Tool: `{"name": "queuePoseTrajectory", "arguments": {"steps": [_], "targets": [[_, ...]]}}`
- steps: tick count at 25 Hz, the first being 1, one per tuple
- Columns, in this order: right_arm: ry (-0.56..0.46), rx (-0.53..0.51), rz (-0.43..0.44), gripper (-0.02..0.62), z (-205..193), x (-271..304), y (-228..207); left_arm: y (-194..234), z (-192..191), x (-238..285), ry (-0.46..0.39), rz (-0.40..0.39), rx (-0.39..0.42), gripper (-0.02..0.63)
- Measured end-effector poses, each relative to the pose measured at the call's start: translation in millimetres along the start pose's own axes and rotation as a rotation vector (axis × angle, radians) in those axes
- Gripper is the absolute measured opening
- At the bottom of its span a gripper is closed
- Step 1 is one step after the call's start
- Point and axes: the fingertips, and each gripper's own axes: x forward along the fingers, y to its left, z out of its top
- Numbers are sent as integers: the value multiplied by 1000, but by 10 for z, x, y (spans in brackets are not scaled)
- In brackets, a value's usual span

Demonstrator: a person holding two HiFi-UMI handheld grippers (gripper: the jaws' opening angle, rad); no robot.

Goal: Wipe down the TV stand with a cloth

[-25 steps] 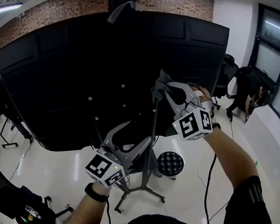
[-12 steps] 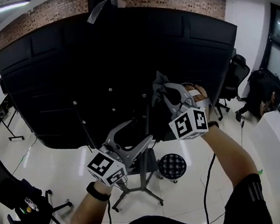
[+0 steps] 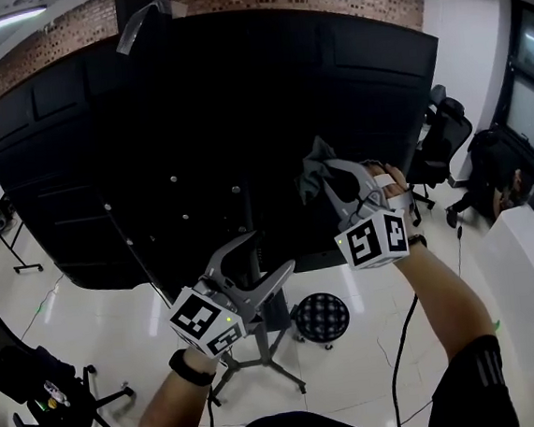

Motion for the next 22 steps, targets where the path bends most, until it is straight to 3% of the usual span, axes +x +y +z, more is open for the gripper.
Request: {"name": "queuePoseTrajectory", "arguments": {"steps": [13, 16, 22], "targets": [[71, 5, -25, 15, -380, -208, -113, -54, -185, 208, 13, -33, -29, 291], [10, 46, -12, 15, -220, -241, -74, -36, -193, 195, 11, -27, -28, 291], [-115, 12, 43, 15, 319, -160, 251, 18, -160, 41, 17, 16, -13, 291]]}}
